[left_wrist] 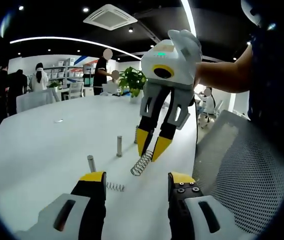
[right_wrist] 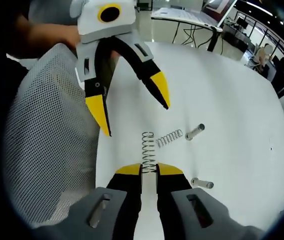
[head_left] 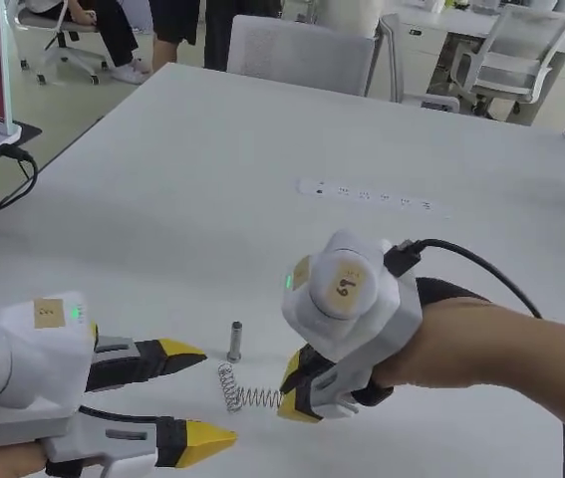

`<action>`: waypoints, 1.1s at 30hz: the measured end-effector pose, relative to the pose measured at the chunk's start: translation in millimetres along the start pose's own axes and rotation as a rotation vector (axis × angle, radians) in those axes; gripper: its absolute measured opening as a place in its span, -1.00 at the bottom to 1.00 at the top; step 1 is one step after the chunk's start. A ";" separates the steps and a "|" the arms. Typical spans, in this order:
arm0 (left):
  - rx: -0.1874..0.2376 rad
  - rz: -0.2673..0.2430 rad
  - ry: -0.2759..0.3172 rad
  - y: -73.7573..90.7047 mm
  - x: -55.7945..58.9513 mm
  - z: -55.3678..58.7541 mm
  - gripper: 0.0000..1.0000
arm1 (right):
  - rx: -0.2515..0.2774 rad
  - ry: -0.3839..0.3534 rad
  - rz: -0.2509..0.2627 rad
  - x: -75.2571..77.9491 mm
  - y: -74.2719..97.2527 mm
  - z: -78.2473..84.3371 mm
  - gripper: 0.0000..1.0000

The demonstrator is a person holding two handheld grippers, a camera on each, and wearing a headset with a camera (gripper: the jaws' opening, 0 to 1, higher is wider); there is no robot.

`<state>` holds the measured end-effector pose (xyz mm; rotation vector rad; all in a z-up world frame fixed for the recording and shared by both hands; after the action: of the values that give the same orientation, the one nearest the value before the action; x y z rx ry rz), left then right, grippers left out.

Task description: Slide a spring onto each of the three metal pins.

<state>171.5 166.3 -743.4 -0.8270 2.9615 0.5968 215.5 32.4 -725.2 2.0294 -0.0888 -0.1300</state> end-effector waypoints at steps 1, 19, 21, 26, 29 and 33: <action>0.005 0.008 -0.006 -0.5 1.0 -0.6 -0.16 | 0.002 0.016 -0.009 -2.7 1.9 -3.2 -0.84; 0.026 0.067 -0.100 -6.1 7.8 -6.3 -0.73 | -0.023 0.141 -0.035 -14.1 11.7 -18.9 -0.85; 0.024 0.069 -0.106 -6.8 7.4 -6.0 -0.78 | -0.025 0.145 -0.038 -14.9 11.9 -19.4 -0.85; 0.018 0.076 -0.121 -7.8 7.9 -5.9 -0.91 | -0.039 0.159 -0.038 -15.8 12.5 -19.1 -0.85; 0.017 0.080 -0.123 -8.4 8.7 -6.2 -0.91 | -0.044 0.162 -0.044 -16.0 12.4 -18.9 -0.85; 0.014 0.090 -0.127 -8.9 9.8 -6.0 -0.92 | -0.046 0.162 -0.054 -16.5 15.0 -19.7 -0.85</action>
<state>168.1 152.2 -742.2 -0.6329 2.8959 0.6073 201.6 45.2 -702.2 1.9894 0.0704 -0.0013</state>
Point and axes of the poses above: the centre of the closed fingertips' face, and the gripper's own axes: y roughly backward along the fingers, x roughly to its right, z roughly out of its underside, the point moved 8 cm from there along y, roughly backward along the fingers, and after that the axes turned 12 degrees about -y, right-handed, at the moved point
